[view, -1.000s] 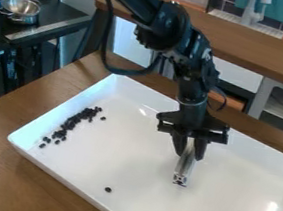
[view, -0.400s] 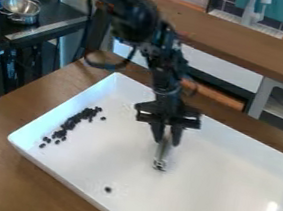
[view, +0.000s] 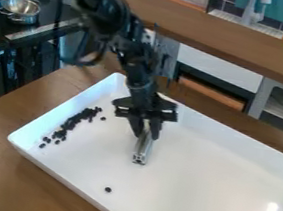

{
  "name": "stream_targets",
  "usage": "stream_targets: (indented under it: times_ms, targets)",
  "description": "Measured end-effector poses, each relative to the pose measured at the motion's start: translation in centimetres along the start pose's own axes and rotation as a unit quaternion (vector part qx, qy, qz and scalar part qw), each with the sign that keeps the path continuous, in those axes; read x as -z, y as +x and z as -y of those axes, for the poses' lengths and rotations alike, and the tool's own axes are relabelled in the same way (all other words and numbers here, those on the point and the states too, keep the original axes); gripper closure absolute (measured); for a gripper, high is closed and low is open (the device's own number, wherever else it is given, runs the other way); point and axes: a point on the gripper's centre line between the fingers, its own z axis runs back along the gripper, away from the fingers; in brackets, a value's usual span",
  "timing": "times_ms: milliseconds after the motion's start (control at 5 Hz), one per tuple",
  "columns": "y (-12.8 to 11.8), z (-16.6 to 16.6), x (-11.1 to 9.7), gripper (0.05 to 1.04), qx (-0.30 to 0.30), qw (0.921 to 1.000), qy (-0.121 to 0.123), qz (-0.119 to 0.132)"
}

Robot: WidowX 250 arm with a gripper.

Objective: Sweep into pile

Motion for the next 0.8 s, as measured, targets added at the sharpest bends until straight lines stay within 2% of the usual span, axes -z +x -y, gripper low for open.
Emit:
stream_targets:
  times_ms: [600,800]
  targets:
    - [-0.9,-7.6,-2.1,0.736,-0.041,0.9987,0.025,0.017]
    - [-0.9,-9.9,-3.0,0.736,-0.031,0.9977,0.038,0.046]
